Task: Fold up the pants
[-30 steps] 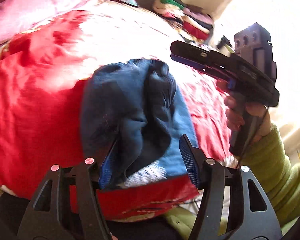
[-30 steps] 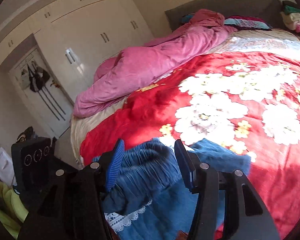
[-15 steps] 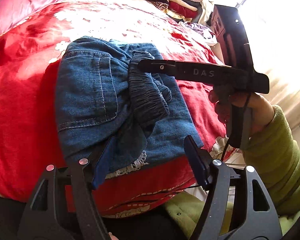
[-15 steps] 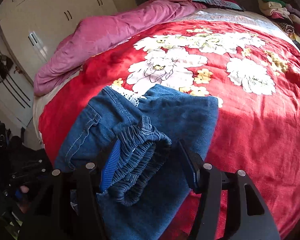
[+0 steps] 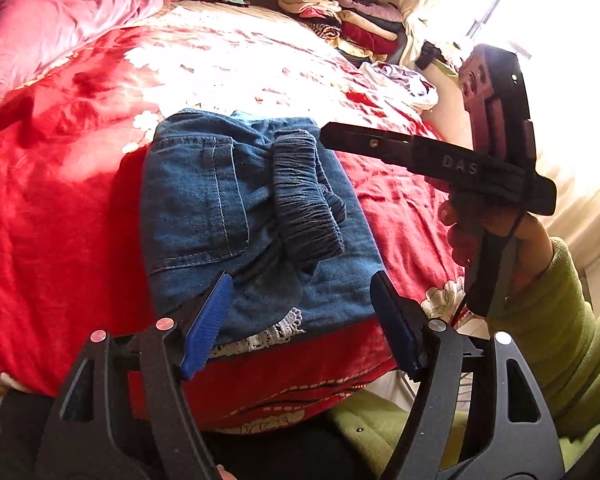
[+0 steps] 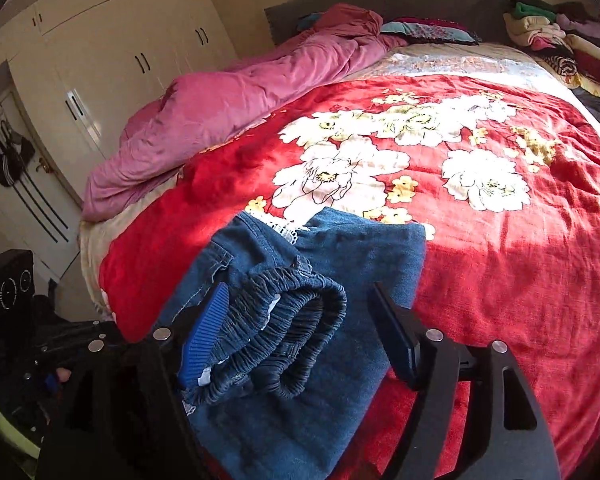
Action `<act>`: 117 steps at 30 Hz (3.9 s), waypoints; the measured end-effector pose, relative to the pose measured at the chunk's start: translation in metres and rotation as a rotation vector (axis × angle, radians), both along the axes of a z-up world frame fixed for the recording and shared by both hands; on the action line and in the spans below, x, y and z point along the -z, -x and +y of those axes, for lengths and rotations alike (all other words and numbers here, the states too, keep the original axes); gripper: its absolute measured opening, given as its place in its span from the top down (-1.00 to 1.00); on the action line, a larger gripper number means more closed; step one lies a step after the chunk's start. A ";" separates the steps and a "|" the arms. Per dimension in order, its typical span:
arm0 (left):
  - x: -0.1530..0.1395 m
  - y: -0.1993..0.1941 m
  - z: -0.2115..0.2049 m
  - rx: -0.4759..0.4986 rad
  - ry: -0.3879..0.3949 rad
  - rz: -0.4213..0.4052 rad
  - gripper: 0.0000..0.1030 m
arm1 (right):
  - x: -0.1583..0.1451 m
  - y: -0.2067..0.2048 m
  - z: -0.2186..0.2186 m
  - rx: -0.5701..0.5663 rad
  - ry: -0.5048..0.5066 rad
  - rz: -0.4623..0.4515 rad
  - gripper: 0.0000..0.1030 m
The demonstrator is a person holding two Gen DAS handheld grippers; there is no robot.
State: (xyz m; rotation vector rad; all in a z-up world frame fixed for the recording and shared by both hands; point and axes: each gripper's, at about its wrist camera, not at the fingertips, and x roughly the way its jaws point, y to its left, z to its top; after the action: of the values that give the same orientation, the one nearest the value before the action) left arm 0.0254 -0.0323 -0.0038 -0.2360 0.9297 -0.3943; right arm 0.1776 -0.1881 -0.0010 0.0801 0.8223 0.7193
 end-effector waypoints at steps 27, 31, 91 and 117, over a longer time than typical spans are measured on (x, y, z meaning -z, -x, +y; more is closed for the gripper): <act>-0.025 0.015 0.085 -0.239 -0.009 -0.041 -0.53 | -0.029 0.114 0.010 -0.174 0.154 -0.248 -0.67; -0.027 0.008 0.094 -0.255 -0.014 -0.035 -0.51 | -0.022 0.128 0.033 -0.259 0.187 -0.272 -0.67; 0.015 -0.083 0.046 -0.081 -0.032 0.086 0.29 | 0.014 0.136 0.094 -0.473 0.260 -0.230 0.09; -0.046 -0.041 0.042 -0.147 -0.049 -0.074 -0.30 | -0.039 0.119 0.028 -0.192 0.161 -0.350 -0.70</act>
State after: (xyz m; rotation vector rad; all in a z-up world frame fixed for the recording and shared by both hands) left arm 0.0661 0.0098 0.0425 -0.2417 0.8425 -0.2429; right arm 0.0590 -0.1602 0.0379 -0.2670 0.5533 0.8166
